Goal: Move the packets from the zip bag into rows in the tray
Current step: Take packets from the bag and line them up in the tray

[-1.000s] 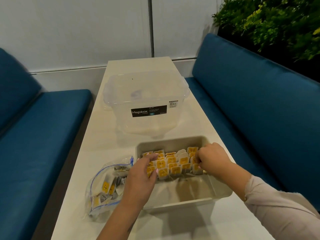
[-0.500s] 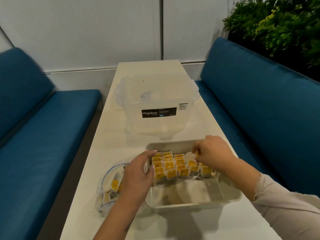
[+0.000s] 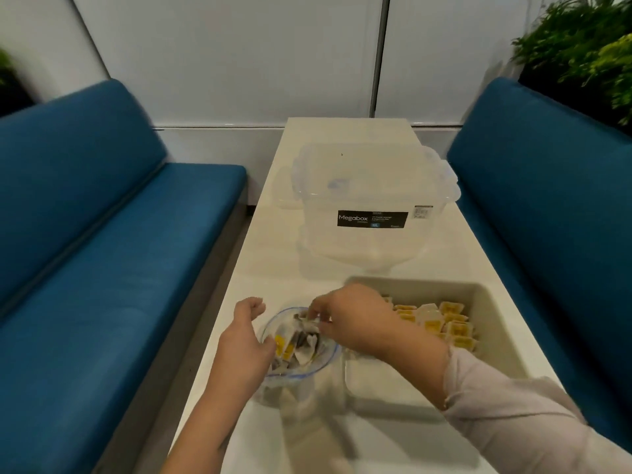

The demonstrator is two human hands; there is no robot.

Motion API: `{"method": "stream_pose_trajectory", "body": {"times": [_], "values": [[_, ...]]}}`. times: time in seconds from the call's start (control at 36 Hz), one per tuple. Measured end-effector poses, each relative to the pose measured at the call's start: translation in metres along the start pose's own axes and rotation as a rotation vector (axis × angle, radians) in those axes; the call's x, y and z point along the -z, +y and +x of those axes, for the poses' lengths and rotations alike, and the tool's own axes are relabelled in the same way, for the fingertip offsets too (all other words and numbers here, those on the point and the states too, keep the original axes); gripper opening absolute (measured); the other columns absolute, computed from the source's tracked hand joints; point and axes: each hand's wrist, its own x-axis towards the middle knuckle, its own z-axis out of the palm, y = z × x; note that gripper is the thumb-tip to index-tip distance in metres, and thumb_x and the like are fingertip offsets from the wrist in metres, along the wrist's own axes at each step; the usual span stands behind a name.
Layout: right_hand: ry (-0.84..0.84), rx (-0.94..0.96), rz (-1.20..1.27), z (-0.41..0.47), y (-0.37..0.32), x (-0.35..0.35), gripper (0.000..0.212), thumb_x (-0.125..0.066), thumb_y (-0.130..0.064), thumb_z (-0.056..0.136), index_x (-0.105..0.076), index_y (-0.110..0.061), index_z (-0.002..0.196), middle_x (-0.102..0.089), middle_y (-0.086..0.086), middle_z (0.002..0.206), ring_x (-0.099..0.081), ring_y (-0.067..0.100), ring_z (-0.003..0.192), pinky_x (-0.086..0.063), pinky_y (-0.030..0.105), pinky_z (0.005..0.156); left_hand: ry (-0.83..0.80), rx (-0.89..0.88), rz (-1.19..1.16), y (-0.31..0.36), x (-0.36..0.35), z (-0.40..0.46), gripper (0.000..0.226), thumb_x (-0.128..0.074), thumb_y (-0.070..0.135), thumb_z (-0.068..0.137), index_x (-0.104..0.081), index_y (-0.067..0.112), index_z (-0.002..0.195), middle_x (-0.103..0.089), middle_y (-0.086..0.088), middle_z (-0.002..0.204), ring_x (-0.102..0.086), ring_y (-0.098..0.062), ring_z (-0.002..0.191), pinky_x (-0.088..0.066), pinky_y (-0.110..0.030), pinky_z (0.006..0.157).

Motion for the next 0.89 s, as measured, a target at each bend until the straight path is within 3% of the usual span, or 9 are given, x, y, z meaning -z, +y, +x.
{"method": "stream_pose_trajectory", "body": {"times": [0.14,0.28,0.33,0.44,0.56,0.75,0.89], "values": [[-0.122,0.156,-0.157,0.017,-0.025,-0.024,0.038,-0.051,-0.012,0.091,-0.059,-0.026,0.125,-0.064,0.003,0.119,-0.059,0.024,0.107,-0.036,0.028,0.072,-0.031,0.081,-0.033,-0.007,-0.002,0.003,0.057,-0.044,-0.003,0.09,-0.034,0.023,0.14,-0.057,-0.001,0.131,-0.055,-0.016,0.115,-0.04,-0.021,0.088],[-0.242,0.247,-0.353,0.036,-0.037,-0.054,0.033,-0.052,-0.007,0.09,-0.059,-0.014,0.121,-0.061,0.009,0.115,-0.06,0.032,0.105,-0.038,0.034,0.069,-0.054,0.086,-0.071,-0.004,-0.002,0.004,0.062,-0.035,-0.009,0.089,-0.033,0.025,0.141,-0.056,0.0,0.13,-0.053,-0.009,0.106,-0.037,-0.017,0.08],[-0.315,0.203,-0.412,0.044,-0.04,-0.062,0.034,-0.052,-0.01,0.092,-0.054,-0.011,0.126,-0.056,0.012,0.123,-0.058,0.033,0.108,-0.042,0.036,0.074,-0.062,0.079,-0.077,-0.002,0.0,0.003,0.065,-0.032,-0.01,0.087,-0.033,0.027,0.141,-0.056,0.001,0.131,-0.053,-0.009,0.106,-0.037,-0.018,0.081],[-0.388,0.137,-0.456,0.06,-0.042,-0.082,0.043,-0.056,-0.016,0.091,-0.046,-0.01,0.133,-0.051,0.012,0.134,-0.056,0.032,0.115,-0.046,0.043,0.096,-0.086,0.061,-0.078,-0.001,0.003,0.001,0.063,-0.029,-0.006,0.089,-0.033,0.028,0.141,-0.054,0.002,0.132,-0.052,-0.01,0.11,-0.038,-0.017,0.084],[-0.452,0.117,-0.483,0.069,-0.042,-0.09,0.052,-0.054,-0.02,0.092,-0.037,-0.014,0.141,-0.045,0.009,0.142,-0.05,0.03,0.124,-0.044,0.045,0.101,-0.101,0.064,-0.082,-0.001,0.004,0.001,0.059,-0.029,-0.003,0.093,-0.033,0.03,0.141,-0.053,0.004,0.134,-0.05,-0.007,0.106,-0.038,-0.016,0.087],[-0.47,0.018,-0.402,0.07,-0.041,-0.081,0.033,-0.059,-0.014,0.09,-0.056,-0.015,0.123,-0.06,0.009,0.12,-0.059,0.028,0.106,-0.047,0.036,0.09,-0.099,0.089,-0.071,-0.002,0.006,0.003,0.068,-0.027,-0.01,0.088,-0.033,0.03,0.142,-0.052,0.005,0.134,-0.049,-0.006,0.107,-0.037,-0.016,0.086],[-0.376,0.043,-0.315,0.062,-0.039,-0.073,0.025,-0.057,-0.012,0.09,-0.063,-0.011,0.114,-0.065,0.008,0.109,-0.062,0.027,0.097,-0.048,0.035,0.081,-0.086,0.098,-0.068,-0.004,0.005,0.005,0.07,-0.028,-0.013,0.085,-0.035,0.03,0.141,-0.054,0.004,0.133,-0.051,-0.007,0.105,-0.037,-0.017,0.087]]}}
